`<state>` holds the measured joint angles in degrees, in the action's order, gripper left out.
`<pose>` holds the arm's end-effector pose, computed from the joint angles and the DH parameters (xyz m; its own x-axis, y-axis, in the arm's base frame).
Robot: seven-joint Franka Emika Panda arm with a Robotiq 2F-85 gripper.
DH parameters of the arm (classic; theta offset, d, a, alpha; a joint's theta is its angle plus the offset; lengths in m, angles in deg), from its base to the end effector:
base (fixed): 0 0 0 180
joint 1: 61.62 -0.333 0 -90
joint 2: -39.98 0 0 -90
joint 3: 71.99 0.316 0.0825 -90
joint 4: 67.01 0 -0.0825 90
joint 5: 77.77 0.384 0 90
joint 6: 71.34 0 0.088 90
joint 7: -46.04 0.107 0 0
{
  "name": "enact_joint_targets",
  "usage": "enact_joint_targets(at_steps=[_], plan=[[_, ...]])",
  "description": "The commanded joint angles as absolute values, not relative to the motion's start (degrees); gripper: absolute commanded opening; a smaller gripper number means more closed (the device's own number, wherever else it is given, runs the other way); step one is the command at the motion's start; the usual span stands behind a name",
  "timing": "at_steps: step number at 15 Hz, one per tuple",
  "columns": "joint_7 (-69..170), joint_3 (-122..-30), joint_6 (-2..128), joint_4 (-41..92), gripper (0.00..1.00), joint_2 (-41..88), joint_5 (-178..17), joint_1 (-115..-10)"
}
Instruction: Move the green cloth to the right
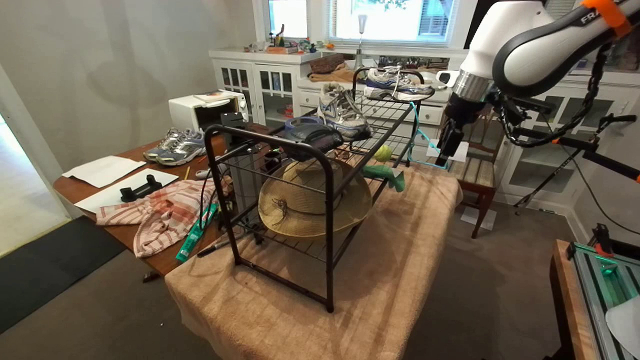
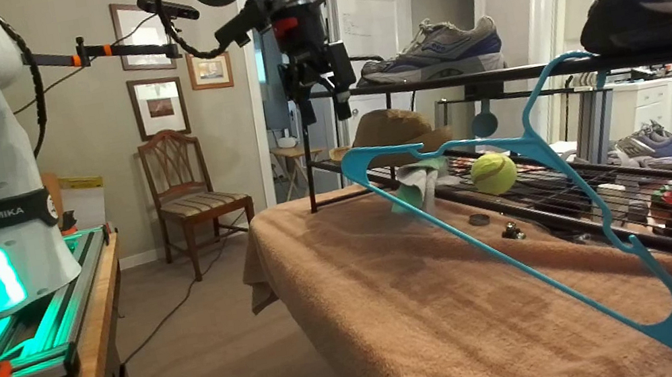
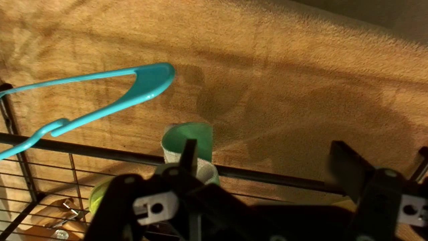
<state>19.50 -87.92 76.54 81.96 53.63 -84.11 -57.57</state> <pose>0.4182 -0.1480 0.3553 0.9610 0.2073 0.1831 0.1905 -0.9760 0.1053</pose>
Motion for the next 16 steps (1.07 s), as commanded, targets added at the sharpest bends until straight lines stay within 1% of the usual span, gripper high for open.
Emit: enact_joint_targets(at_steps=[1,6,8,16], plan=[[19.48,-87.30,83.59,78.84,1.00,44.70,-80.13,-57.45],[15.25,-85.06,91.06,76.56,1.00,37.84,-70.63,-57.22],[12.98,-84.97,92.79,75.51,1.00,35.81,-67.04,-58.28],[5.67,-80.91,96.68,69.13,1.00,28.37,-55.59,-56.05]])
